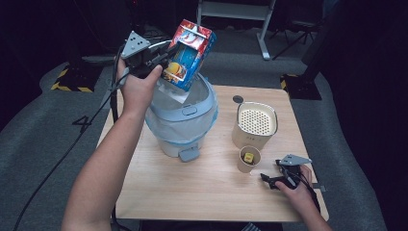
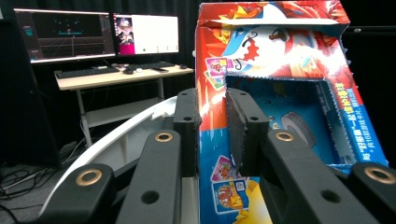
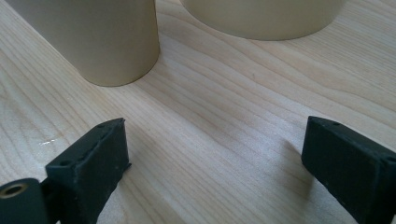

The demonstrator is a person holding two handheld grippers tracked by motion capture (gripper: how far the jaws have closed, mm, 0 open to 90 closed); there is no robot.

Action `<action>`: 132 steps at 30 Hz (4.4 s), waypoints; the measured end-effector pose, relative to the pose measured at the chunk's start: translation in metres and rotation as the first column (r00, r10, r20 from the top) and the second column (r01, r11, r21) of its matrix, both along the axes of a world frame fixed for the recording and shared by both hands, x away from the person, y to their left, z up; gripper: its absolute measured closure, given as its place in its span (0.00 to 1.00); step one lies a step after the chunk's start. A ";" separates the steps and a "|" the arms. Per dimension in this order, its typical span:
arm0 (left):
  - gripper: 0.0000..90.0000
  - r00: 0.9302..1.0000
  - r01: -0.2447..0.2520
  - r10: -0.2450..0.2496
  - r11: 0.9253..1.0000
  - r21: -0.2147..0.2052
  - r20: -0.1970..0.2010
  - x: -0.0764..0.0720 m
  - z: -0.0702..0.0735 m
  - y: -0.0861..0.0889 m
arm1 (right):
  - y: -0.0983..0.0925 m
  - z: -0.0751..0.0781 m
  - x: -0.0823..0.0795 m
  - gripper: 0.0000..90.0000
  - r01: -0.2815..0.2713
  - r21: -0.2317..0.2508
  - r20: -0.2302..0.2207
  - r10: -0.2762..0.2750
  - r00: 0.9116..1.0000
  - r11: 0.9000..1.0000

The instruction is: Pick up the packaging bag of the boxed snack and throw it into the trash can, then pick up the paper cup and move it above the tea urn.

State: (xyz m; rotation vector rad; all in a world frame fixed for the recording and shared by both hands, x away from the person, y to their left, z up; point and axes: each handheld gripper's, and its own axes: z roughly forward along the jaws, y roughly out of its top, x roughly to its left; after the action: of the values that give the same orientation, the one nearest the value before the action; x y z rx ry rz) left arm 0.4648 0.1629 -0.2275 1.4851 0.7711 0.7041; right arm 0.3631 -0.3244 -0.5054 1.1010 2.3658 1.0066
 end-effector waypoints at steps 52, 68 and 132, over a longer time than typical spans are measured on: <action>0.49 0.975 0.063 -0.010 0.972 0.229 -0.222 0.007 -0.022 -0.026 | 0.000 0.000 0.000 0.08 0.000 0.000 0.000 0.000 1.000 1.000; 0.46 0.978 0.119 -0.070 0.961 0.250 -0.198 -0.019 -0.012 -0.022 | 0.000 0.000 0.000 0.08 0.000 0.000 0.000 0.000 1.000 1.000; 0.43 0.817 0.327 -0.145 0.914 0.242 -0.558 -0.122 -0.236 0.042 | 0.013 0.018 -0.012 0.23 -0.106 0.071 0.038 0.103 0.994 0.992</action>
State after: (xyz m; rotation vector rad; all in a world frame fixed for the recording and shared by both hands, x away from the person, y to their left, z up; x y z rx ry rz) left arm 0.3433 0.2049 -0.4636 2.0915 0.8835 0.2197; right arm 0.3510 -0.3113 -0.4876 0.9855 2.3980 1.1470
